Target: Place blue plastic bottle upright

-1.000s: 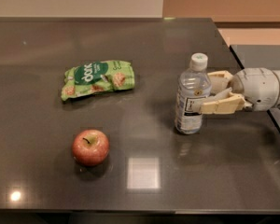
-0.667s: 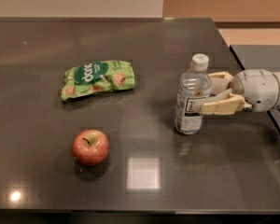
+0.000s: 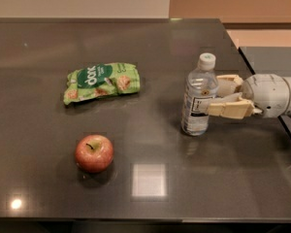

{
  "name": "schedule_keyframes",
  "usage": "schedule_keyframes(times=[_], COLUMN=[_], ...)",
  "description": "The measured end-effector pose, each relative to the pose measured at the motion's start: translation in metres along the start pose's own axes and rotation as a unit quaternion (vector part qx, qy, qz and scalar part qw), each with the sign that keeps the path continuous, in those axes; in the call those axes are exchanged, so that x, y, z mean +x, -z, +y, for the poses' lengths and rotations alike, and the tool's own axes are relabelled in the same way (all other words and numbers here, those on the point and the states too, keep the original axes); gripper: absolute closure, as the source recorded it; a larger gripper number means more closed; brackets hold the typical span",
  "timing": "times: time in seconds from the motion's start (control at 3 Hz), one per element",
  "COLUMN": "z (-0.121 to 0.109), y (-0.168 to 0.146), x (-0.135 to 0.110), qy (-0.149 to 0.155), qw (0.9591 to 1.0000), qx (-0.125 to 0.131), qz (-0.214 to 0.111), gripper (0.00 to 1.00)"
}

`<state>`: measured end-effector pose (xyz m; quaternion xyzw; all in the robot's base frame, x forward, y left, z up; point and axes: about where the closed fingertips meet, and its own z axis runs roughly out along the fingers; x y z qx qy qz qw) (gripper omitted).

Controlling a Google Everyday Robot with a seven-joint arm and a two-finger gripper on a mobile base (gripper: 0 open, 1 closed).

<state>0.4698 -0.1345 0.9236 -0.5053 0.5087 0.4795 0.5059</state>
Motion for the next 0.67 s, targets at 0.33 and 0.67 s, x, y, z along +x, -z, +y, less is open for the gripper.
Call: schedule_keyframes(times=[0.33, 0.67], z=[-0.0004, -0.0004], y=[0.0012, 0.0011], x=[0.0026, 0.0026], qy=[-0.001, -0.001], qw=[1.0000, 1.0000], qx=[0.002, 0.002], qz=[0.000, 0.000], gripper=[0.00, 0.00])
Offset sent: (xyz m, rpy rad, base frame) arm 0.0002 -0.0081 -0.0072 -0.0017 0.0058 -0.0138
